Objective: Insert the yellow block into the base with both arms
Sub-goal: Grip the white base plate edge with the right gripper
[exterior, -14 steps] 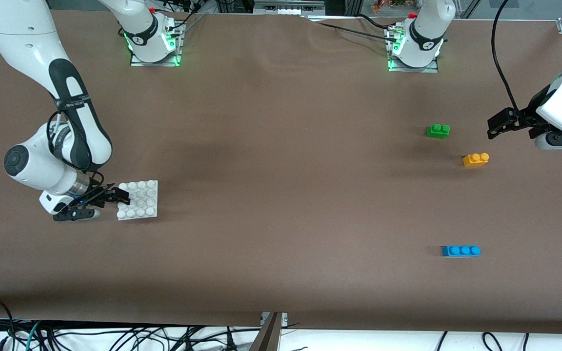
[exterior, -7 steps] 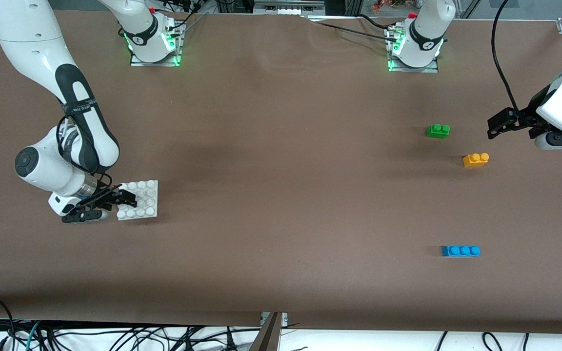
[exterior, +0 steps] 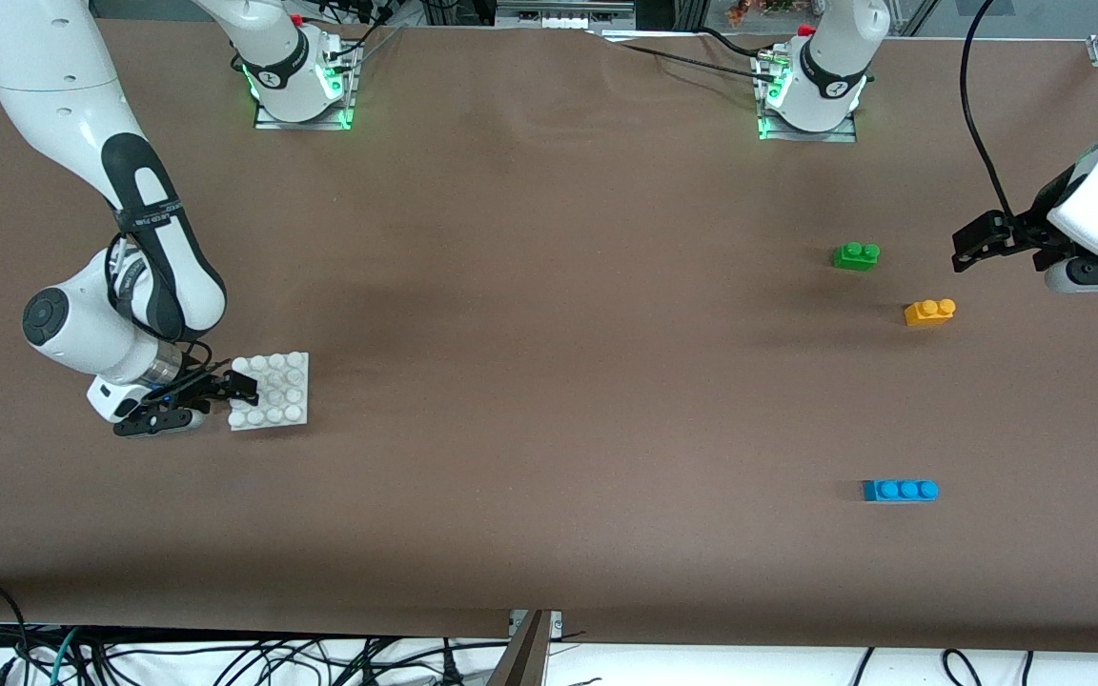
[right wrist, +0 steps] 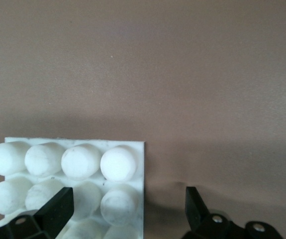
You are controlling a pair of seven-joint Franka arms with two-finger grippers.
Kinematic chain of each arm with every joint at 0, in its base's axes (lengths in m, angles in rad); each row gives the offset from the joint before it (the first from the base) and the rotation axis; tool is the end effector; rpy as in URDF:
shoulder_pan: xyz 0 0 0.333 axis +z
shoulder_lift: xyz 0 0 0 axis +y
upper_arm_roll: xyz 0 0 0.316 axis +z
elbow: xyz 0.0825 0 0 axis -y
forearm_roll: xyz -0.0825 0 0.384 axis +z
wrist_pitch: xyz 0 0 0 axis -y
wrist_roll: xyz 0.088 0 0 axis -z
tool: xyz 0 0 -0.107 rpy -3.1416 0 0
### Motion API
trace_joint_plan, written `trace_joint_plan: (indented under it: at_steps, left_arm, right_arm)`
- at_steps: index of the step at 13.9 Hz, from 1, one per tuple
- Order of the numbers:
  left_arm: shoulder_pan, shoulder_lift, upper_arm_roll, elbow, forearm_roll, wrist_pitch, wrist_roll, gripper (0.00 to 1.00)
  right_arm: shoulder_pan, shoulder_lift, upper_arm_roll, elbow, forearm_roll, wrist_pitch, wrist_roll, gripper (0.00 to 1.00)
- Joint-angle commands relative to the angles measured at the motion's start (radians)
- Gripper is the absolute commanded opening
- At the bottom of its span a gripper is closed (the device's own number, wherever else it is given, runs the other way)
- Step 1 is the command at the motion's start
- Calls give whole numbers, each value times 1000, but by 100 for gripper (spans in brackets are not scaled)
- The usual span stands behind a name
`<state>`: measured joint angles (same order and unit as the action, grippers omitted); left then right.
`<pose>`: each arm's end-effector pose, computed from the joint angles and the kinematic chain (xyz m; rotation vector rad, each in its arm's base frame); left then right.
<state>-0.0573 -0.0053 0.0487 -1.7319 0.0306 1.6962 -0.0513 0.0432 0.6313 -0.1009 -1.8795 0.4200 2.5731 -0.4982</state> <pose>0.5577 -0.0018 0.5618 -3.1098 -0.0597 0.0459 0.6388 -0.0405 0.1780 -2.9797 -0.1711 -0.1768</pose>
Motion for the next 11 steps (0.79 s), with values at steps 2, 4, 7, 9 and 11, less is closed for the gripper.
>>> trace_joint_plan:
  at_steps: [2, 4, 7, 9, 11]
  left_arm:
    - [-9, 8, 10, 23, -15, -16, 1, 100]
    - [-10, 8, 10, 23, -15, -16, 1, 100]
    - [-10, 8, 10, 23, -14, -16, 1, 100]
    - [-10, 8, 10, 23, -15, -16, 1, 100]
    - [-10, 8, 10, 23, -15, -16, 1, 100]
  right_arm:
    - [-5, 16, 21, 10, 36, 13, -30, 99]
    - [-3, 14, 21, 13, 36, 7, -23, 99]
    - [-3, 16, 23, 11, 36, 10, -28, 98]
    - [-2, 18, 24, 10, 46, 10, -22, 96]
    - [0, 18, 30, 10, 62, 10, -25, 96]
